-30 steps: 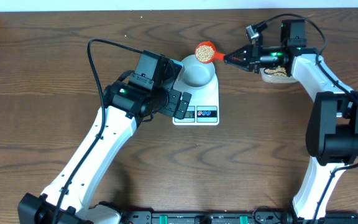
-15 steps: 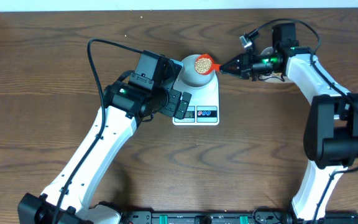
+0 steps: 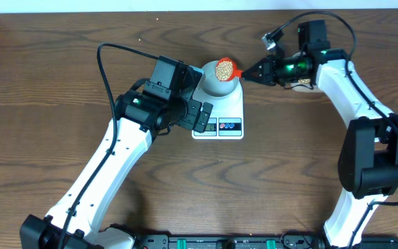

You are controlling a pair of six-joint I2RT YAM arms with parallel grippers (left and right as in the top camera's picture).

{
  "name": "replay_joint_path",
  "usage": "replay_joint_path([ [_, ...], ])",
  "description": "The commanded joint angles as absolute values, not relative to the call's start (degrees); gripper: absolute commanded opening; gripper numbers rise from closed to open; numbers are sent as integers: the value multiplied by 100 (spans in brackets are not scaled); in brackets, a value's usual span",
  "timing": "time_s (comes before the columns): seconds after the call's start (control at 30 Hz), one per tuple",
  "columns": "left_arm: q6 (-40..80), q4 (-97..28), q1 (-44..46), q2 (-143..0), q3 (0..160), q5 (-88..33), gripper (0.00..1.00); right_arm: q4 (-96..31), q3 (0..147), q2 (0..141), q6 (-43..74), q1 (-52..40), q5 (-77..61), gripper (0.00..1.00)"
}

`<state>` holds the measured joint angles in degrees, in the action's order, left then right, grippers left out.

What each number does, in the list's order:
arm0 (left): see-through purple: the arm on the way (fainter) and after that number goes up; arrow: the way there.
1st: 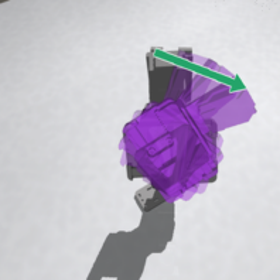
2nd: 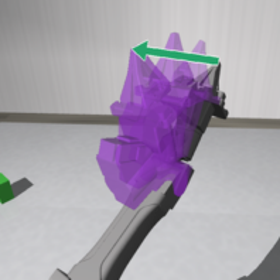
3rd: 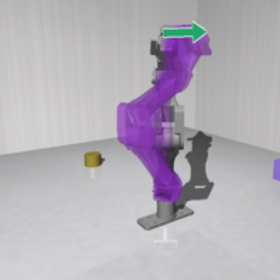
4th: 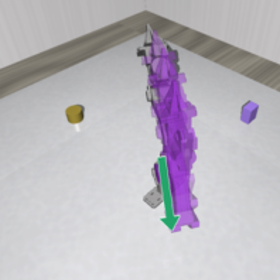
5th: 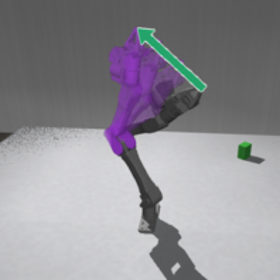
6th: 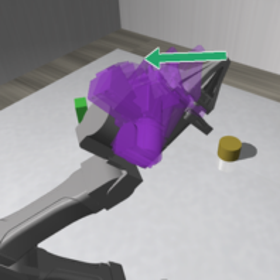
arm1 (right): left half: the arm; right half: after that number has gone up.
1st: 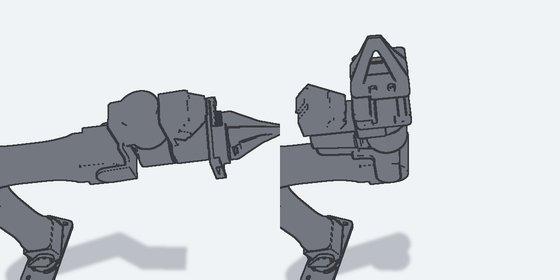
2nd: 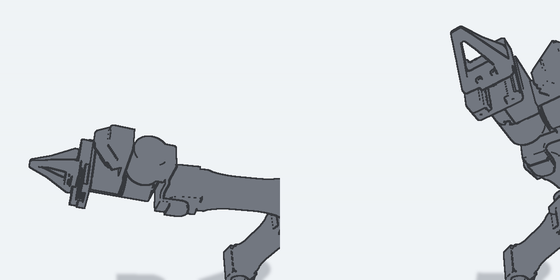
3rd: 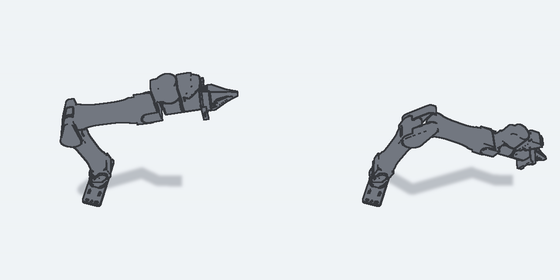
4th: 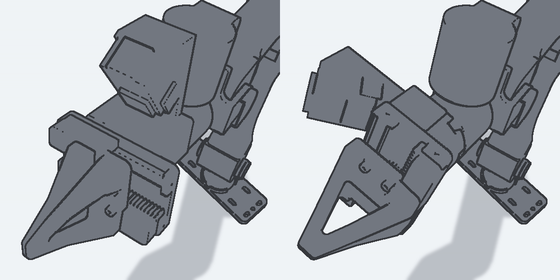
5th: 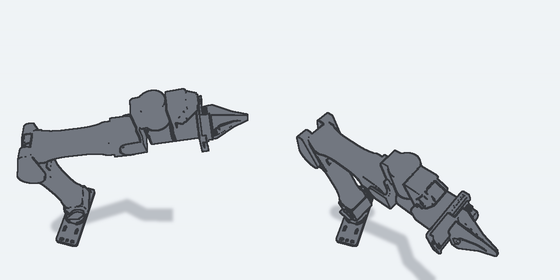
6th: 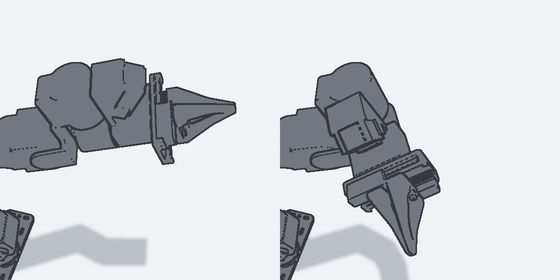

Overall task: Scoop item into bowl and weigh 50g on scale
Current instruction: 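Carry the filled scoop with the right gripper over the grey bowl, then tip the red scoop to pour chickpeas into the grey bowl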

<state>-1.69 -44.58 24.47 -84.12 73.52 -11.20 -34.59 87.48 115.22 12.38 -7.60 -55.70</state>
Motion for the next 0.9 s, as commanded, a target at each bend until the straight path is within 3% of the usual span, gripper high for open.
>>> replay_joint_path([
  [0.0, -165, -4456, 2423, -8390, 7297, -1044, 98, -3489, 8774, 11410, 1059, -937, -5129, 1],
  [0.87, -165, -4456, 2423, -8390, 7297, -1044, 98, -4799, 9933, 11384, 51, -1780, -2781, 1],
])
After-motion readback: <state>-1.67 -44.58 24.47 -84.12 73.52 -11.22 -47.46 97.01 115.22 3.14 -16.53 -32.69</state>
